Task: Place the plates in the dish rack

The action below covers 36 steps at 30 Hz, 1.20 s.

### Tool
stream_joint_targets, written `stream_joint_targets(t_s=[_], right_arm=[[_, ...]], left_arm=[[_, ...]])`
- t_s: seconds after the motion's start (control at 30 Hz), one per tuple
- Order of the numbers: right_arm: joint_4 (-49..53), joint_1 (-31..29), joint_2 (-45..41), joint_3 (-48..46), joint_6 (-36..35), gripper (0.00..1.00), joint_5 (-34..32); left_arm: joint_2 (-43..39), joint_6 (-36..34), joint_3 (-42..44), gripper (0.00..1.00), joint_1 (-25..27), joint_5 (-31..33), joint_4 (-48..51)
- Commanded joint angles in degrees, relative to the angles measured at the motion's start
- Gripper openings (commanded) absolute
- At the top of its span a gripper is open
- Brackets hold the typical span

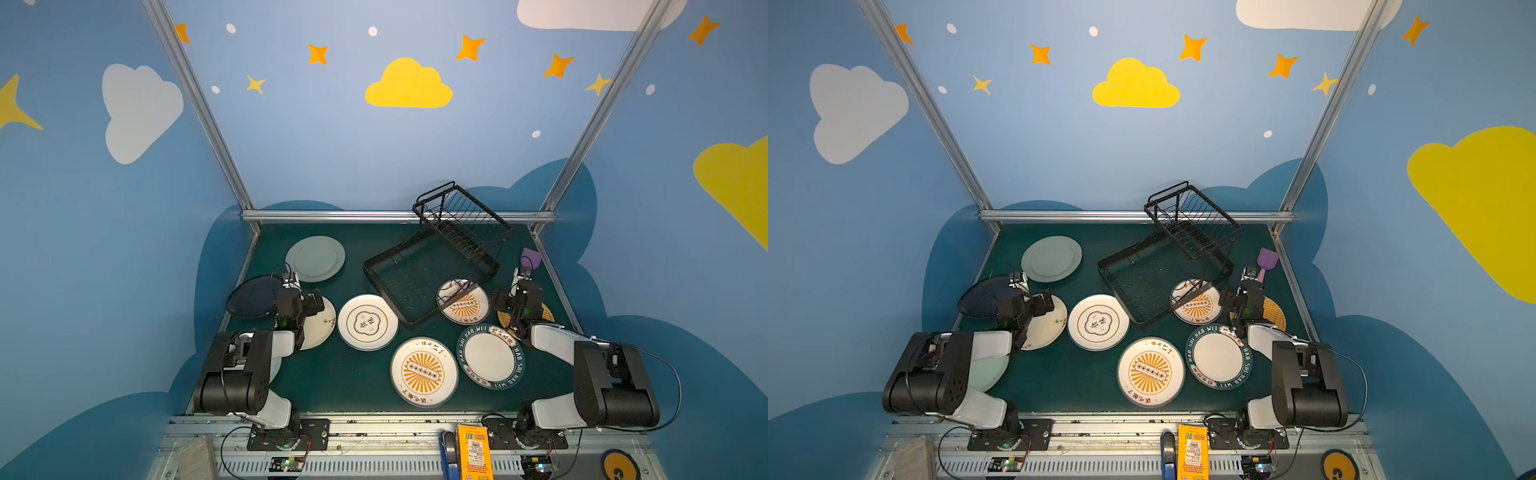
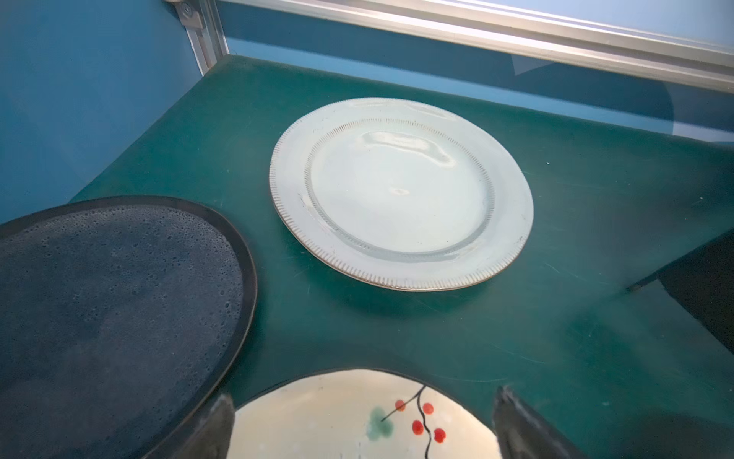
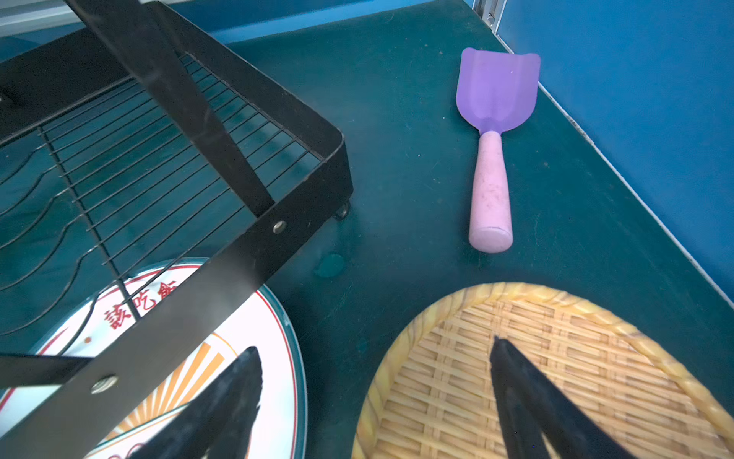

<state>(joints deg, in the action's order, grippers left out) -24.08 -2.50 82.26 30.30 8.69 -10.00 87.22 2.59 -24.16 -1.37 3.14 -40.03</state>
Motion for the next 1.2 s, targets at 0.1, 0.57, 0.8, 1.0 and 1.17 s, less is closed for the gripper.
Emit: stream_joint_targets(t_s=[0.1,0.57,0.8,1.0,1.17], right_arm=[[0.4,0.0,0.2,0.1,-0.3,0.88,0.3],[0.5,0.5,0.1,0.0,-0.3,0.88,1.4],[0.5,0.4,0.1,-0.1,-0.3,0.88,1.3],[0.4,0.4,0.0,-0.1,-0.3,0.88,1.2],[0.4,0.5,0.1,-0.1,-0.2,0.88,1.3]], left_arm=[[-0.3,-0.5,-0.8,1.00,0.2,0.1,-0.4],[-0.2,-0.3,-1.0,1.00,0.2,0.0,-0.3],[-0.2,-0.1,-1.0,1.00,-0.3,-1.0,-0.2],[-0.3,-0.1,-0.7,1.00,-0.4,-1.2,-0.6],[-0.4,0.2,-0.6,1.00,-0.9,-2.2,-0.7]])
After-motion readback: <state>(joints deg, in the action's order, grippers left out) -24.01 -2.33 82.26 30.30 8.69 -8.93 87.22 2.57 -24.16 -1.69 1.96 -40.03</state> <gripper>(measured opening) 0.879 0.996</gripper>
